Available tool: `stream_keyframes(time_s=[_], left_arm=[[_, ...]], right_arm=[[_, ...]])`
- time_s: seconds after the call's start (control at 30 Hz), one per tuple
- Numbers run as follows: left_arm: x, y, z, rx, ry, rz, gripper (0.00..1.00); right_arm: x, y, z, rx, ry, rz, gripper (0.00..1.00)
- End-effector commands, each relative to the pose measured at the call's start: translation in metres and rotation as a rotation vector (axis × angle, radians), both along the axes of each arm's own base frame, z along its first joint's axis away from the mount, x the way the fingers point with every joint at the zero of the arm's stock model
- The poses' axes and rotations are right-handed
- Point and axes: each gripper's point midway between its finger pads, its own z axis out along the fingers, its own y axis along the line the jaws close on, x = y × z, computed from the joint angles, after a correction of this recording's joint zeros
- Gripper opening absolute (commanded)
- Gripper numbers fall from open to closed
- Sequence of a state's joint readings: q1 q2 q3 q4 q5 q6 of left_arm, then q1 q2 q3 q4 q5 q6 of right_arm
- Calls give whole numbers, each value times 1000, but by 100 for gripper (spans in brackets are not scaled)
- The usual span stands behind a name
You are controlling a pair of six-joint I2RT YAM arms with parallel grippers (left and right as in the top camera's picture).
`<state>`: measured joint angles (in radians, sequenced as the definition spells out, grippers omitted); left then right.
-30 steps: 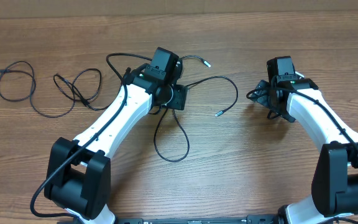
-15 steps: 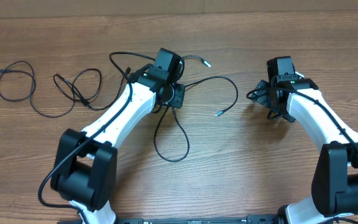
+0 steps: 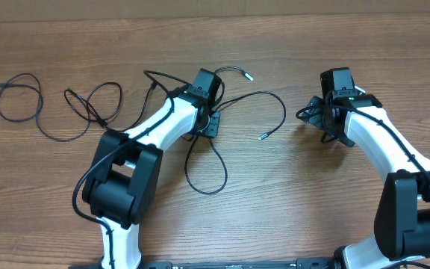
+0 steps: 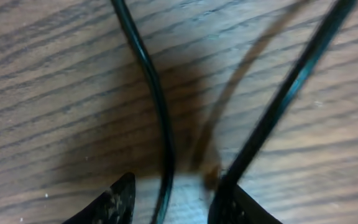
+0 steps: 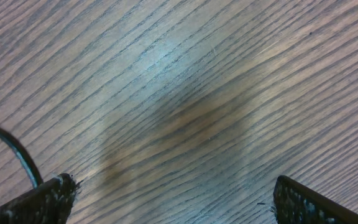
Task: Untangle cables
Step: 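Drag the black cable with the left gripper to the far left pile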
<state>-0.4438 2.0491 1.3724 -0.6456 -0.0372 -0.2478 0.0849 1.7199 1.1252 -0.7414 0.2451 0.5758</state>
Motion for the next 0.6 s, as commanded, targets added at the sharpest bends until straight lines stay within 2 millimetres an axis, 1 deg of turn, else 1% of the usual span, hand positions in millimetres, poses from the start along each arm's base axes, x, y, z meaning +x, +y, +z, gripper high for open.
stream_keyframes(time_s=[0.0,0.07,0.13,0.2,0.27,0.3,0.33,0.37,0.4,0.43,0.5,0.57], left_arm=[[0,5,-11,32,2,16,36],[1,4,-11,28,-2,16,34],[2,3,-11,22,-4,14,35],[1,3,-11,21,-3,15,41],[2,2,-10,19,-7,15,52],[3,2,-10,19,-8,15,54],[4,2,-10,17,-13,15,62],[6,1,-9,13,-24,15,60],[10,-1,-8,7,-37,15,54],[12,-2,-8,2,-48,15,42],[17,-3,-6,-4,-70,16,24],[21,-3,-5,-1,-87,20,22]], right_arm=[[0,-5,0,-19,-4,-8,100],[0,-5,0,-19,-4,-8,100],[0,-5,0,-19,-4,-8,100],[0,-5,0,-19,-4,-8,100],[0,-5,0,-19,-4,-8,100],[0,-5,0,-19,-4,-8,100],[0,-5,0,-19,-4,-8,100],[0,-5,0,-19,-4,-8,100],[0,-5,0,-19,-4,-8,100],[0,-5,0,-19,-4,-8,100],[0,-5,0,-19,-4,-8,100],[0,-5,0,-19,-4,-8,100]])
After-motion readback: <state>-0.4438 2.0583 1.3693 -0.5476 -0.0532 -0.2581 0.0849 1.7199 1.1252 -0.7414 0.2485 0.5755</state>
